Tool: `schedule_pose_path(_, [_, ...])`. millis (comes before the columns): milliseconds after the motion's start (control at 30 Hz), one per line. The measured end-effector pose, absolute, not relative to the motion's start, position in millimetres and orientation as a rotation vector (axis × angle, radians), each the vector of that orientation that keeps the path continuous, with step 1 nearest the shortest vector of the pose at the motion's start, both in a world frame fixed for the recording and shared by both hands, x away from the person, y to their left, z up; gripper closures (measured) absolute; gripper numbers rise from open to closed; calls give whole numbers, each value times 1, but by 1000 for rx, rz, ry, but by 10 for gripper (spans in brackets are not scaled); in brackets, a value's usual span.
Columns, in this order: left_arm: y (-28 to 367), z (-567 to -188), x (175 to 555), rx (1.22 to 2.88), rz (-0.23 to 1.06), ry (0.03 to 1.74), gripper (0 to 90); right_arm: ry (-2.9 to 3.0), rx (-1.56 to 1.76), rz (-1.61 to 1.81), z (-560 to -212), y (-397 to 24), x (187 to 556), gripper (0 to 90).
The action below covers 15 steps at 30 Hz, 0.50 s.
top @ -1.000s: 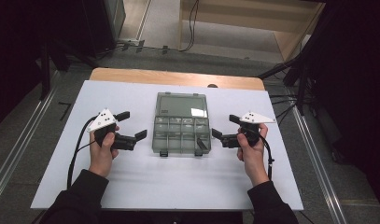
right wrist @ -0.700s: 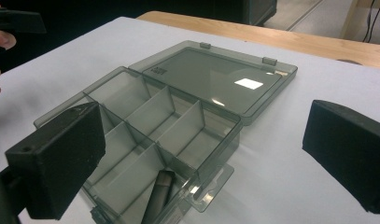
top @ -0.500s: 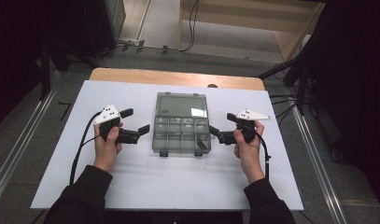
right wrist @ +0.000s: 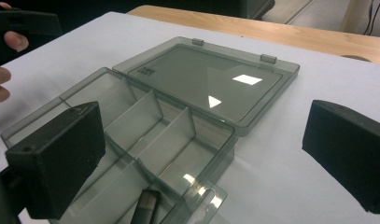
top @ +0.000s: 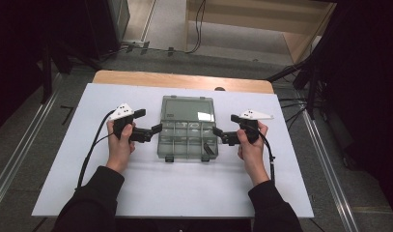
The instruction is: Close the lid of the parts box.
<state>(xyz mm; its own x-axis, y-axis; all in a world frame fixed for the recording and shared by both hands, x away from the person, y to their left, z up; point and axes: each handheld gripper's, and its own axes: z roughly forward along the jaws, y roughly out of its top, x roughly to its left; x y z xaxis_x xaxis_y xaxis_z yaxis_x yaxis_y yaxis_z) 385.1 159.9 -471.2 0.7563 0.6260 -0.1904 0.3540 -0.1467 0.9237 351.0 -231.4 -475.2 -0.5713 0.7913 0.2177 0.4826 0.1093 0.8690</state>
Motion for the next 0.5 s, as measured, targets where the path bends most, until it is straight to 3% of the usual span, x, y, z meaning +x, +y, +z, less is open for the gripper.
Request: schedule_pose_path(500, [147,-481,409,1769,248,816,0,2110,1292,1464,-484,-223,372,0])
